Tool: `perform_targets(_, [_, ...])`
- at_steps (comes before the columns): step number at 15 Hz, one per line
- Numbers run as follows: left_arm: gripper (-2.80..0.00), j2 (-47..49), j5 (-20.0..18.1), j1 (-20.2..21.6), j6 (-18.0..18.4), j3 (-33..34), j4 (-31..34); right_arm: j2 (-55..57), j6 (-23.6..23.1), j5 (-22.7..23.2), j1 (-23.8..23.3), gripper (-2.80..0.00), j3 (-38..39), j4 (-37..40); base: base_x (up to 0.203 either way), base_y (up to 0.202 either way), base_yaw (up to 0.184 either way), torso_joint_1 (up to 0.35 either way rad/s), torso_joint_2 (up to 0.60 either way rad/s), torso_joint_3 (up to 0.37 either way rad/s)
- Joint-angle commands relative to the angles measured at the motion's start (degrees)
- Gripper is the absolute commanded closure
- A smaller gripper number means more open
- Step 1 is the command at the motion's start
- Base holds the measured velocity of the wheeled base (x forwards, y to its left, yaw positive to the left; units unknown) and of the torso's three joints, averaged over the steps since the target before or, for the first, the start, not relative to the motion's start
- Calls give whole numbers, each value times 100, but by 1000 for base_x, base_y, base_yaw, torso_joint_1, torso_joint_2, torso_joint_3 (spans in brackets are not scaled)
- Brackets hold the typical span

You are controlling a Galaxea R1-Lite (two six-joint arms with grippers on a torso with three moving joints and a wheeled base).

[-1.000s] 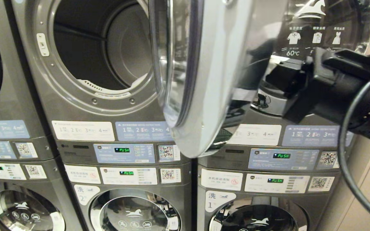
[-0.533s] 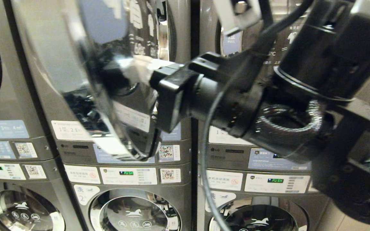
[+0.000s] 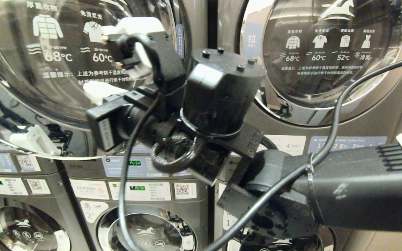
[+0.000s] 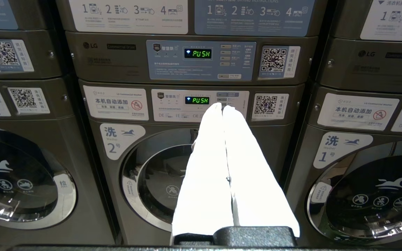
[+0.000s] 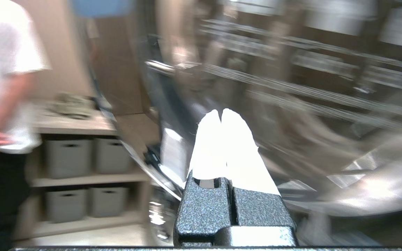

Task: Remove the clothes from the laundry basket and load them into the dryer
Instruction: Close the dryer

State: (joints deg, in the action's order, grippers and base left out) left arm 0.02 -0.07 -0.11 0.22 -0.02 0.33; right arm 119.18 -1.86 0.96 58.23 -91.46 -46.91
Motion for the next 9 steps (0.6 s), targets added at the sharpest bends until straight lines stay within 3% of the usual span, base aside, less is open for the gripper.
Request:
perform_targets(1, [0, -11, -1, 2, 4, 2, 2, -512, 2, 3, -502, 0, 429, -21, 0, 0, 0, 0, 0, 0])
perform_targets(4, [0, -2, -1, 2, 4, 2, 2, -1813, 12, 362, -1906, 0, 1980, 20, 0, 0, 0, 0, 0, 0])
perform_targets(6, [0, -2, -1, 2, 4, -6, 2, -2701, -7, 623, -2954, 0, 3332, 31, 0, 0, 0, 0, 0, 0])
perform_targets(9, [0, -2, -1, 2, 13, 2, 2, -4125, -9, 792, -4143, 0, 5573, 37, 0, 0, 0, 0, 0, 0])
